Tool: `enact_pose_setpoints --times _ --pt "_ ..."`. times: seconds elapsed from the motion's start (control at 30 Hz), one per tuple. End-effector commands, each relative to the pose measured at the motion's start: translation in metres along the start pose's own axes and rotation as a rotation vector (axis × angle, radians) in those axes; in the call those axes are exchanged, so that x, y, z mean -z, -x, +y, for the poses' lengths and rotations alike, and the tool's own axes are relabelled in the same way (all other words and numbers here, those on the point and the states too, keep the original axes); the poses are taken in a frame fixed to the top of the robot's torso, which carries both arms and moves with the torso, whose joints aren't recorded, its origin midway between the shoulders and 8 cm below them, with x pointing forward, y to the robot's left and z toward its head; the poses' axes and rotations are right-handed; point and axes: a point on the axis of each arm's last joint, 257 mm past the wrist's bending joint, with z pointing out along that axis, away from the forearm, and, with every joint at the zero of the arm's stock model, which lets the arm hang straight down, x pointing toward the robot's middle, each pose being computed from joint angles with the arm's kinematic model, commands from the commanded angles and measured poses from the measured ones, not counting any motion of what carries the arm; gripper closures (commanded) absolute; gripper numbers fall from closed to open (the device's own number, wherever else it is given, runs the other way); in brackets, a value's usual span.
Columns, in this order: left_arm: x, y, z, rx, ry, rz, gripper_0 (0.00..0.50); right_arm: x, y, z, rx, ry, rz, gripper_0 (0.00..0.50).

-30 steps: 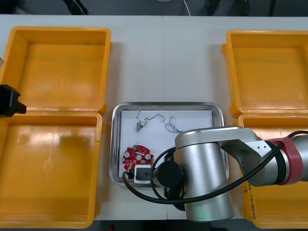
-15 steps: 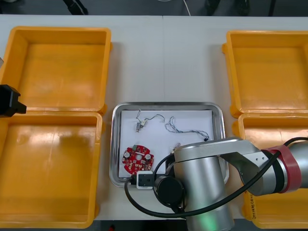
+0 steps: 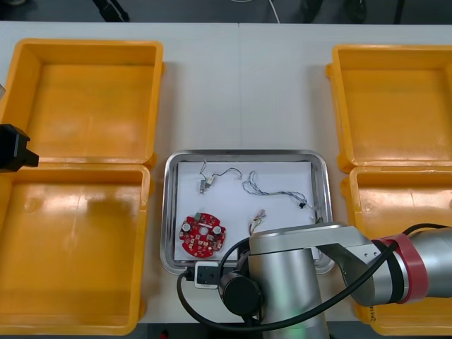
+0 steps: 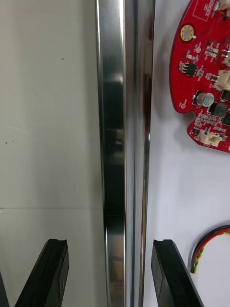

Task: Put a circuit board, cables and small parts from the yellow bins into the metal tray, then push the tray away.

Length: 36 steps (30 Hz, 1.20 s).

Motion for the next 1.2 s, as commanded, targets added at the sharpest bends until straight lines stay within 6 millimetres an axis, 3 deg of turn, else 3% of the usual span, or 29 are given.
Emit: enact_pose_setpoints --times 0.03,0.57,0.6,0.67,0.7,0.77,0.87,1.03,1.2 --pt "0.0162 0.0048 0.0178 -0.089 0.053 -0.029 0.000 -0.0031 0.0138 0.0134 0.040 0.017 -0.023 0.000" --pt "0.0162 0.0048 0.0178 -0.089 0.053 -0.029 0.000 -0.0056 0.0160 0.0072 0.030 -0.005 -0.022 0.000" --pt "0.0162 0.0048 0.0178 -0.089 0.053 -0.029 0.000 -0.0051 0.0162 0.0068 0.031 -0.006 -0.022 0.022" --pt "0.0162 0.0048 0.0178 -0.089 0.053 -0.029 0.000 -0.0054 0.0164 0.0075 0.029 -0.005 -0.022 0.136" --pt "0.0162 0.0048 0.0178 -0.089 0.053 -0.029 0.000 -0.0050 0.0167 0.0077 0.030 -0.004 -0.023 0.164" --pt "0.0162 0.0048 0.0178 -0.089 0.053 -0.029 0.000 -0.0049 0.0175 0.0080 0.027 -0.004 -0.025 0.270" --pt "0.0162 0.0048 0.0178 -0.089 0.053 -0.029 0.000 -0.0054 0.0160 0.0070 0.026 -0.006 -0.021 0.362" --pt "0.0162 0.0048 0.0178 -0.089 0.053 -0.029 0.000 -0.0051 0.0160 0.0072 0.027 -0.006 -0.021 0.411" --pt "0.0162 0.0048 0.0178 -0.089 0.053 -0.029 0.000 -0.0052 0.0158 0.0058 0.026 -0.011 -0.021 0.429"
